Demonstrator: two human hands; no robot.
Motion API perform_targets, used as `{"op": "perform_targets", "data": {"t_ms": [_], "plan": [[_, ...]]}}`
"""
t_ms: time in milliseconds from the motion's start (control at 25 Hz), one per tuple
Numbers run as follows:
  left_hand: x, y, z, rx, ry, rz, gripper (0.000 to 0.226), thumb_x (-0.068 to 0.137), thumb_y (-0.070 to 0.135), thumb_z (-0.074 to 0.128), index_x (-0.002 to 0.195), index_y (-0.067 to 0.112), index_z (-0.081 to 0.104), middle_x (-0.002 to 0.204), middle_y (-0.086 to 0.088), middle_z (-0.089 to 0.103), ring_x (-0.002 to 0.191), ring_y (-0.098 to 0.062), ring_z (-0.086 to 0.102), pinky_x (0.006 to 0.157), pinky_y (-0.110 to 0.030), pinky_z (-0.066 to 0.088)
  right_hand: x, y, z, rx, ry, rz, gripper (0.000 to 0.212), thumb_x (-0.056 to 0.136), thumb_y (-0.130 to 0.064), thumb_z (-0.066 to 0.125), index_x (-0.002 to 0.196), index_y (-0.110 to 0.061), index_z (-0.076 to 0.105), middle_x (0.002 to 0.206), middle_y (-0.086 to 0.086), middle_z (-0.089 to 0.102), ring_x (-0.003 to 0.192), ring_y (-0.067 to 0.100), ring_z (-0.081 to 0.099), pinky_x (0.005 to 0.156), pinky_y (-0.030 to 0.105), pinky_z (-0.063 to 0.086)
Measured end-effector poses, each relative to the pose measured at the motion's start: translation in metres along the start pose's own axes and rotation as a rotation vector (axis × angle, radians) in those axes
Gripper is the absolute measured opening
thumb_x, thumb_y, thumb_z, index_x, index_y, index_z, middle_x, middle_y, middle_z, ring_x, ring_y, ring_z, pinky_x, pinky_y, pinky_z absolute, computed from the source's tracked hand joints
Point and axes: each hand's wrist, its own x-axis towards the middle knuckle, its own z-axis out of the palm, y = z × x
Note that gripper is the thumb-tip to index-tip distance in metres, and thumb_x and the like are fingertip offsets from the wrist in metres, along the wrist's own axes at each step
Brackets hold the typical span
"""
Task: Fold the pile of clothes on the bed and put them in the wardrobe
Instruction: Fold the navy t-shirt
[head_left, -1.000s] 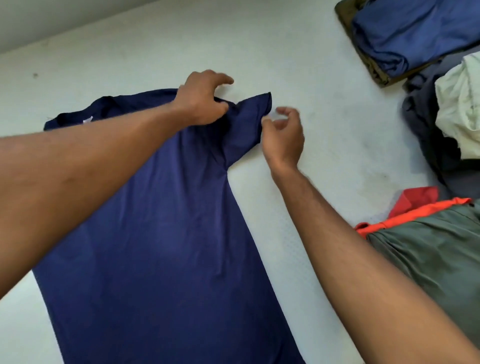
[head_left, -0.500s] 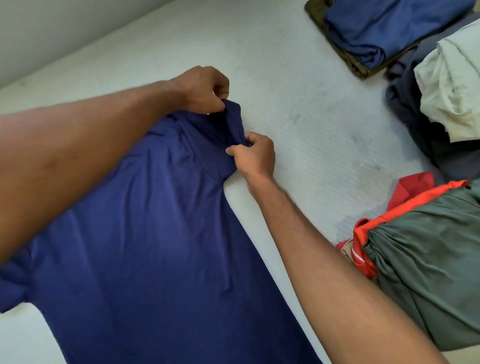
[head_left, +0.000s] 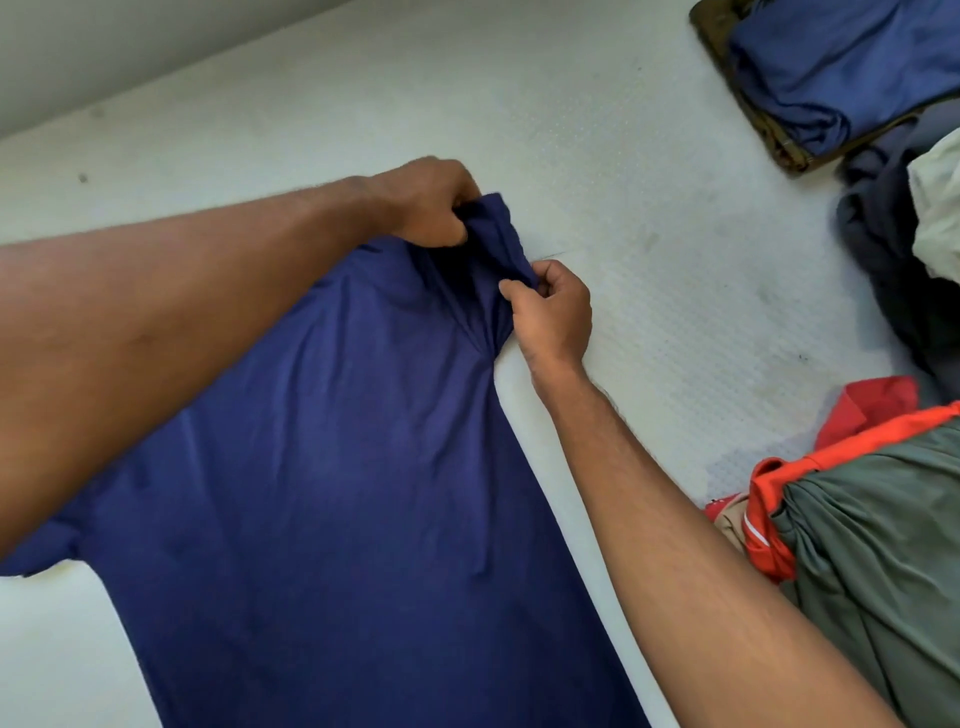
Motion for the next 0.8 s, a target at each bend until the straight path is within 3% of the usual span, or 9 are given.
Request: {"op": "perform_targets", "data": {"t_ms": [120,240,360,480,560,680,800], "plan": [[0.005,-0.003,0.001,-0.224,0.275,-0.024,0.018,0.075,-0.003,0.051,0.08,0.007,0.066,0.07,-0.004,0.058,0.066,-0.018,0.051,0.057,-0.023,0.04,-0.004,0.009,-0.003,-0.12,-0.051,-0.091,0.008,0.08,-0.013,0.072,0.075,-0.015,0.066,0.058,-0.012,0.053,0.052,0.005,0.045,0.057,0.024,0.041],[0.009,0.002,-0.004,-0.428,0.277,-0.086,0.024,0.075,-0.005,0.051,0.083,0.01,0.068,0.075,-0.004,0.059,0.057,-0.007,0.048,0.046,-0.012,0.04,-0.002,0.005,-0.015,-0.015,0.017,-0.167,0.01,0.077,-0.007,0.071,0.073,-0.013,0.066,0.059,-0.013,0.057,0.055,0.004,0.05,0.059,0.024,0.044],[0.014,0.009,-0.003,-0.471,0.26,-0.111,0.025,0.078,-0.006,0.054,0.083,0.016,0.064,0.077,0.002,0.06,0.057,-0.003,0.05,0.043,-0.009,0.039,0.002,0.005,-0.028,0.191,0.14,-0.077,0.025,0.082,-0.016,0.073,0.065,-0.025,0.057,0.062,-0.016,0.057,0.064,0.01,0.055,0.06,0.031,0.049],[0.022,0.013,0.005,-0.474,0.21,-0.104,0.034,0.079,-0.002,0.052,0.103,0.019,0.063,0.09,0.007,0.062,0.072,-0.006,0.055,0.049,-0.011,0.044,-0.005,0.014,-0.022,0.144,0.161,0.014,0.012,0.083,-0.022,0.075,0.08,-0.026,0.064,0.072,-0.016,0.061,0.071,0.007,0.061,0.072,0.039,0.059],[0.03,0.019,0.007,-0.462,0.142,-0.109,0.036,0.08,0.005,0.056,0.111,0.022,0.062,0.095,0.005,0.064,0.074,-0.01,0.057,0.057,-0.019,0.048,-0.009,0.016,-0.016,0.071,0.176,0.012,0.012,0.085,-0.023,0.077,0.093,-0.023,0.068,0.077,-0.015,0.063,0.072,0.003,0.061,0.074,0.03,0.055],[0.042,0.034,0.001,-0.236,-0.068,-0.115,0.03,0.086,0.03,0.069,0.115,0.026,0.062,0.096,-0.002,0.064,0.075,-0.018,0.059,0.064,-0.03,0.046,-0.009,0.012,-0.011,0.045,0.162,0.045,0.028,0.085,-0.027,0.079,0.11,-0.027,0.066,0.081,-0.011,0.064,0.07,0.004,0.061,0.073,0.026,0.053],[0.054,0.045,0.002,-0.072,-0.018,-0.038,0.033,0.088,0.025,0.072,0.12,0.02,0.067,0.108,-0.001,0.065,0.092,-0.019,0.06,0.076,-0.031,0.049,-0.006,0.012,-0.013,0.025,0.155,0.068,0.049,0.086,-0.025,0.08,0.131,-0.025,0.063,0.072,-0.014,0.058,0.069,0.004,0.061,0.08,0.024,0.054]]}}
